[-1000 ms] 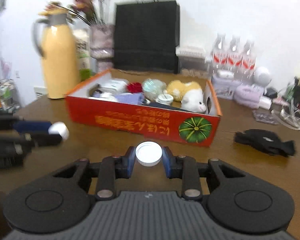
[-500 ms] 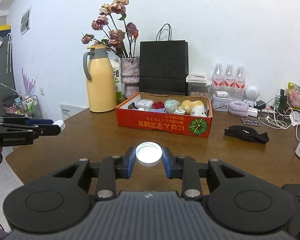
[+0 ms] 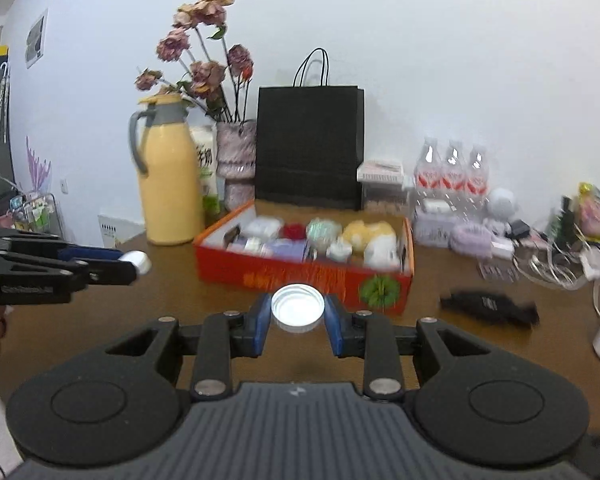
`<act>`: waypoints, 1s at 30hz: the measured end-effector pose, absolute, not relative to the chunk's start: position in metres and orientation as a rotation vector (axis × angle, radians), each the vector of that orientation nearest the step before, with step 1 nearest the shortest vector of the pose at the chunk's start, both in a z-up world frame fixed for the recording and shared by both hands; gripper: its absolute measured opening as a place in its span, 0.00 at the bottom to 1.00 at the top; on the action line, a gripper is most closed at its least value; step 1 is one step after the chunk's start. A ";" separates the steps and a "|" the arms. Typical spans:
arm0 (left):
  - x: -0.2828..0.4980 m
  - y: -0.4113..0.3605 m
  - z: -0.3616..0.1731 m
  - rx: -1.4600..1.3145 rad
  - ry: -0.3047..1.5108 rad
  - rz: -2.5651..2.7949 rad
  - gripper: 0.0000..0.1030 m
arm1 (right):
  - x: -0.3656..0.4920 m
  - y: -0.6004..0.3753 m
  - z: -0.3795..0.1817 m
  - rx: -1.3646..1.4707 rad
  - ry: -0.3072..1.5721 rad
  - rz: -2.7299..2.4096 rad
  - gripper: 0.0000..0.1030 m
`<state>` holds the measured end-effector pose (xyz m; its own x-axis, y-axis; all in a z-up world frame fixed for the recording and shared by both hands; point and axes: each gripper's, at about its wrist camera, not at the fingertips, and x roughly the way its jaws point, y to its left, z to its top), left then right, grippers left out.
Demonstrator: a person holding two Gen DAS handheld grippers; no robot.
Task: Organize objects
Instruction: 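Carry both white lids into the box and open both tools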
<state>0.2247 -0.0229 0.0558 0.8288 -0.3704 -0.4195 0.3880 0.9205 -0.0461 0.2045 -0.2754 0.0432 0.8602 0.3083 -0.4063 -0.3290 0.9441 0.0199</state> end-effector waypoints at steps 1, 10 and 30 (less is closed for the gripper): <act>0.248 -0.027 0.058 0.048 0.446 -0.424 0.24 | 0.227 -0.276 0.049 -0.049 0.423 0.335 0.29; 0.473 -0.091 0.020 0.028 0.702 -0.406 0.24 | 0.453 -0.270 0.025 -0.002 0.646 0.270 0.29; 0.477 -0.078 0.042 0.081 0.694 -0.351 0.68 | 0.471 -0.269 0.029 0.010 0.637 0.226 0.62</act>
